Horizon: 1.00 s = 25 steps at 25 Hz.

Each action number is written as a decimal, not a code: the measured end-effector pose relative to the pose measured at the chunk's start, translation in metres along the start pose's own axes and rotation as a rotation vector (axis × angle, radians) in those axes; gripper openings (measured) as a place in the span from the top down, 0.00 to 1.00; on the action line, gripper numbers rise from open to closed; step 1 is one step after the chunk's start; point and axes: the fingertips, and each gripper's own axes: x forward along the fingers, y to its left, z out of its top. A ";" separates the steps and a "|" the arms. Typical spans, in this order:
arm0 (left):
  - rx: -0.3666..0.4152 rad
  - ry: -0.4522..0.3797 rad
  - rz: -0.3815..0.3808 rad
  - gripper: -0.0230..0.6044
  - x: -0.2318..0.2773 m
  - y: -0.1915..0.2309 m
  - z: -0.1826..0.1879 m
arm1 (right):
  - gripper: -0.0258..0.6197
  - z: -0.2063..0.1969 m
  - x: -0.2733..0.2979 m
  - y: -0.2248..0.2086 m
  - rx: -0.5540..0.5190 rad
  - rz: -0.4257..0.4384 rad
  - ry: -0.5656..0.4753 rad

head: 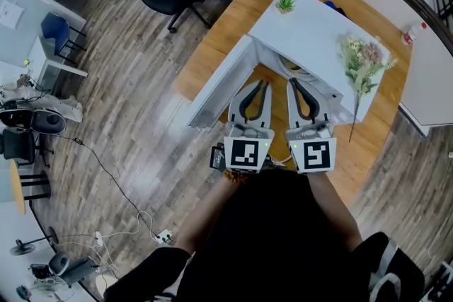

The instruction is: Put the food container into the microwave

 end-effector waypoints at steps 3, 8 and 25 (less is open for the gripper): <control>-0.010 -0.015 0.000 0.89 0.004 -0.006 0.003 | 0.95 -0.010 -0.004 -0.004 -0.007 -0.006 0.017; 0.027 -0.005 -0.021 0.89 0.000 -0.011 -0.002 | 0.95 -0.021 -0.009 0.002 -0.024 0.013 0.040; 0.003 0.028 -0.041 0.89 -0.009 -0.021 -0.020 | 0.95 -0.030 -0.020 0.002 -0.057 -0.014 0.047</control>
